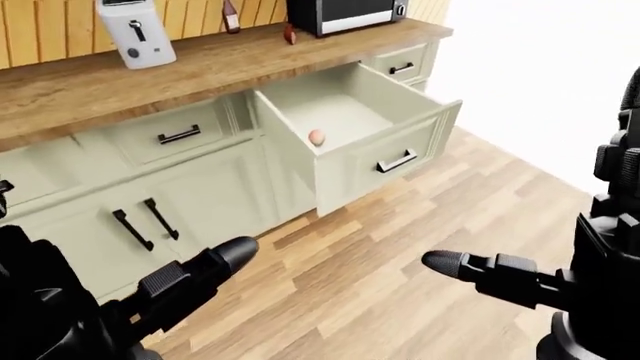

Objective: Close the right drawer.

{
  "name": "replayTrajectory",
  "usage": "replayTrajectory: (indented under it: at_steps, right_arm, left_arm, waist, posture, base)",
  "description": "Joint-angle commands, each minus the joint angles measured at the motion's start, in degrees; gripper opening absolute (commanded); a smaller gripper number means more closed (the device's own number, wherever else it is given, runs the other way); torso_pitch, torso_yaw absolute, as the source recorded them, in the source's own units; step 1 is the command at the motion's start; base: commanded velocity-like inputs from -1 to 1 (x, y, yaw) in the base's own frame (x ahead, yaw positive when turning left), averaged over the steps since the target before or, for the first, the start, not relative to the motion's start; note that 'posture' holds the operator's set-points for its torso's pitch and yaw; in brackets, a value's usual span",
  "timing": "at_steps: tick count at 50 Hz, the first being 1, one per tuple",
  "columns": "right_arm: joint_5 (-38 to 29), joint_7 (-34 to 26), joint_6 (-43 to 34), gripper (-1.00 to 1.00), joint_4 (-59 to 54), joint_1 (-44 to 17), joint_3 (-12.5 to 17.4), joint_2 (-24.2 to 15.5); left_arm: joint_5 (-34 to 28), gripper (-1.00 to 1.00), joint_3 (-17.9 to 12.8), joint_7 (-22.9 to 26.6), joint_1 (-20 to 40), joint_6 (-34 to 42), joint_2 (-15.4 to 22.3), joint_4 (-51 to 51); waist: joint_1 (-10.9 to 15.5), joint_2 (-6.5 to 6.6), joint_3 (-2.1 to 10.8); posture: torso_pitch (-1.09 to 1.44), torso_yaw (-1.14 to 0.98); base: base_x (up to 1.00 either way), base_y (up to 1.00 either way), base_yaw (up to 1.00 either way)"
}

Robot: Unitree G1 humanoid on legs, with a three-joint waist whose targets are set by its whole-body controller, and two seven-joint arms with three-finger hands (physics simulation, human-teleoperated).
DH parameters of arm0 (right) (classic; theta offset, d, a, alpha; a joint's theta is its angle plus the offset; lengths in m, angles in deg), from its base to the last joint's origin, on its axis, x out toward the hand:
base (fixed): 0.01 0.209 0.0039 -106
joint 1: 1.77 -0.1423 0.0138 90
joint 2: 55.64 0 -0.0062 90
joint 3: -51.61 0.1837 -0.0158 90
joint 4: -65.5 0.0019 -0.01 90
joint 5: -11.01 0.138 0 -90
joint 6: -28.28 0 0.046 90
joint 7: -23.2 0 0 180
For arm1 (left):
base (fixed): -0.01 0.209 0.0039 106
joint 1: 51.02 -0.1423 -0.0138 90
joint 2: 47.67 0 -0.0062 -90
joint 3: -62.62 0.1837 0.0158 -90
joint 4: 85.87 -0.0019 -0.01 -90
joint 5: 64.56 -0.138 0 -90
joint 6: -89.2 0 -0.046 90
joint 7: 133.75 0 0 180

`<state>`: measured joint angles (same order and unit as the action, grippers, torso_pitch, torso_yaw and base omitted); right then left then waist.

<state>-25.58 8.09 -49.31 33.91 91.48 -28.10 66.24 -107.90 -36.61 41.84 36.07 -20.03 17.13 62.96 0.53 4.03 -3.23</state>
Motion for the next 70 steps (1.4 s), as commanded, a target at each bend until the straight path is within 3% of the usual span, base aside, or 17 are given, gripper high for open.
replayTrajectory:
  at_steps: [1,8,12,22,25,28,34,36,38,48,51,52,54,60,62,64,70]
  right_arm:
    - [0.2,0.6,0.5,1.00,1.6,-0.4,-0.3,-0.2]
    - [-0.2,0.9,0.3,1.00,1.6,-0.1,-0.9,-0.6]
    - [-0.4,1.0,0.4,1.00,1.6,-0.1,-1.1,-0.5]
    - [-0.4,1.1,0.3,1.00,1.6,0.1,-1.2,-0.7]
    - [-0.3,1.2,0.3,1.00,1.6,0.1,-1.1,-0.8]
    - [-0.4,1.4,0.0,1.00,1.6,0.1,-1.3,-1.1]
    - [-0.3,1.4,0.3,1.00,1.6,0.2,-1.2,-1.0]
    - [-0.4,1.3,0.3,1.00,1.6,0.1,-1.2,-1.0]
    - [-0.3,1.4,0.4,1.00,1.6,0.1,-1.1,-0.9]
    - [-0.5,1.6,0.4,1.00,1.6,0.3,-1.3,-1.2]
    - [-0.7,1.8,0.2,1.00,1.6,0.5,-1.5,-1.5]
    - [-0.7,1.9,0.1,1.00,1.6,0.5,-1.6,-1.5]
    - [-0.7,2.0,0.0,1.00,1.6,0.6,-1.7,-1.7]
    - [-0.6,2.4,-0.1,1.00,1.6,0.7,-1.7,-2.1]
    - [-0.6,2.4,0.0,1.00,1.6,0.8,-1.6,-2.1]
    - [-0.5,2.3,0.0,1.00,1.6,0.7,-1.5,-2.0]
    - [-0.7,2.4,-0.1,1.00,1.6,0.8,-1.7,-2.1]
  left_arm:
    - [0.0,1.00,0.5,-0.3,0.4,-0.1,-0.2,1.2]
    - [0.1,1.00,0.6,-0.4,0.3,0.1,0.0,1.2]
    - [0.2,1.00,0.6,-0.6,0.2,0.0,0.1,1.2]
    - [0.3,1.00,0.3,-0.5,-0.1,-0.6,-0.3,1.2]
    - [0.0,1.00,0.5,-0.5,-0.2,-0.8,-0.4,1.2]
    - [0.1,1.00,0.4,-0.5,-0.1,-0.7,-0.4,1.2]
    - [0.0,1.00,0.6,-0.6,-0.2,-0.7,-0.3,1.2]
    - [-0.1,1.00,0.6,-0.6,-0.1,-0.6,-0.2,1.2]
    - [-0.2,1.00,1.0,-0.9,-0.4,-0.5,0.0,1.2]
    - [-0.2,1.00,1.0,-1.0,-0.4,-0.5,0.1,1.2]
    - [-0.2,1.00,1.1,-1.1,-0.5,-0.4,0.2,1.2]
    - [-0.3,1.00,1.1,-1.2,-0.5,-0.4,0.2,1.2]
    - [-0.3,1.00,1.2,-1.4,-0.7,-0.4,0.4,1.2]
    - [-0.3,1.00,1.5,-1.5,-0.6,0.3,0.8,1.2]
    - [-0.3,1.00,1.4,-1.6,-0.6,0.2,0.8,1.2]
    - [-0.2,1.00,1.4,-1.5,-0.5,0.3,0.8,1.2]
    - [-0.1,1.00,1.2,-1.5,-0.4,0.4,0.9,1.2]
  waist:
    - [0.0,0.12,0.29]
    - [-0.5,-2.60,0.71]
    - [-0.4,-7.42,1.86]
    - [-0.4,-2.64,0.15]
    - [-0.4,1.57,1.18]
    - [-0.3,0.17,0.14]
    - [-0.5,-2.71,0.72]
    - [-0.3,-4.39,0.87]
    - [-0.5,-7.77,1.97]
    - [-0.4,-2.62,0.13]
    - [-0.4,1.68,1.23]
    - [0.0,0.35,0.92]
    - [-0.3,0.19,0.20]
    - [-0.4,-2.76,0.69]
    - [-0.3,-4.46,0.87]
    - [-0.5,-7.86,1.98]
    - [-0.7,-4.88,0.92]
  posture:
    - [0.00,0.00]
    - [0.00,0.00]
    - [0.00,0.00]
    - [0.00,0.00]
    - [0.00,0.00]
    - [0.00,0.00]
    - [0.00,0.00]
    - [0.00,0.00]
    - [0.00,0.00]
    - [0.00,0.00]
    - [0.00,0.00]
    - [0.00,0.00]
    - [0.00,0.00]
    - [0.00,0.00]
    - [0.00,0.00]
    - [0.00,0.00]
    - [0.00,0.00]
  base:
    - [0.00,0.00,-0.28]
    - [0.00,0.00,-0.27]
    - [0.00,0.00,-0.26]
    - [0.00,0.00,-0.26]
    - [0.00,0.00,-0.25]
    - [0.00,0.00,-0.25]
    - [0.00,0.00,-0.25]
    - [0.00,0.00,-0.24]
    - [0.00,0.00,-0.24]
    - [0.00,0.00,-0.24]
    - [0.00,0.00,-0.24]
    - [0.00,0.00,-0.24]
    - [0.00,0.00,-0.24]
    - [0.00,0.00,-0.24]
    - [0.00,0.00,-0.23]
    - [0.00,0.00,-0.23]
    - [0.00,0.00,-0.23]
